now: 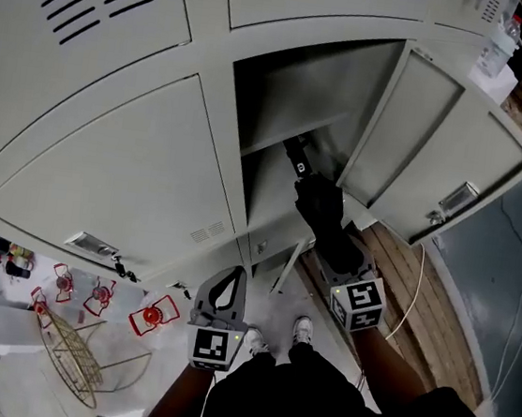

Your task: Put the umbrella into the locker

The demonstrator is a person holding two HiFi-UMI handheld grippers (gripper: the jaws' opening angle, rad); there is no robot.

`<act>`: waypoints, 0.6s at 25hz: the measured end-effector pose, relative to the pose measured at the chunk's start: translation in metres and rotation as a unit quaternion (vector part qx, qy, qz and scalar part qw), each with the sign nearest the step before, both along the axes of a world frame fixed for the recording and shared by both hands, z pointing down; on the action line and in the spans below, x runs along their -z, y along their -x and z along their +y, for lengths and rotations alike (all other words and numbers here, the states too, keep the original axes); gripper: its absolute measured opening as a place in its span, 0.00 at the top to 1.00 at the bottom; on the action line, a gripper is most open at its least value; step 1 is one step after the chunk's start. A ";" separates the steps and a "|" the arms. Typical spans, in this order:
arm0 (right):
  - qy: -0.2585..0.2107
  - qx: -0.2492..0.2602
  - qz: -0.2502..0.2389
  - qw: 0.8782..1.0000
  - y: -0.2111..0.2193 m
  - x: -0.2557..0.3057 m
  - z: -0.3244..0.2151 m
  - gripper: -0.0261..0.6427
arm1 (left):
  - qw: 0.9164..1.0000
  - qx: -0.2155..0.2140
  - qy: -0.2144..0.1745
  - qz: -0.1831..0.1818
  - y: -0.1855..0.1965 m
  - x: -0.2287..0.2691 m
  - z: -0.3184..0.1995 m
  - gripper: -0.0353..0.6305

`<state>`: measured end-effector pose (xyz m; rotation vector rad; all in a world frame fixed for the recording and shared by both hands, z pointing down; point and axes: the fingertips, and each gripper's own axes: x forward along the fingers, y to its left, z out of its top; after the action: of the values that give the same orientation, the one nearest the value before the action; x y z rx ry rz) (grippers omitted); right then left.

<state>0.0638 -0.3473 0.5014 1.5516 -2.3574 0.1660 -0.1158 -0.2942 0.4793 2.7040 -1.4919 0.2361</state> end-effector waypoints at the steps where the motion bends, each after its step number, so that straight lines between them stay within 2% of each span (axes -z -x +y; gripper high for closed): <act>1: 0.002 0.004 0.001 1.000 0.003 0.000 -0.006 0.62 | 1.000 0.007 0.000 0.001 0.002 0.000 -0.001 0.95; 9: 0.011 0.039 0.013 0.999 0.031 0.004 -0.060 0.62 | 0.998 0.066 0.012 -0.003 0.017 0.000 -0.006 0.95; 15: 0.005 0.053 0.024 0.998 0.045 0.009 -0.100 0.62 | 0.997 0.076 0.007 -0.011 0.012 -0.002 -0.005 0.95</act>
<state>0.0188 -0.4473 0.4923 1.4056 -2.3896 0.1154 -0.1283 -0.2996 0.4818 2.5692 -1.6839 0.2709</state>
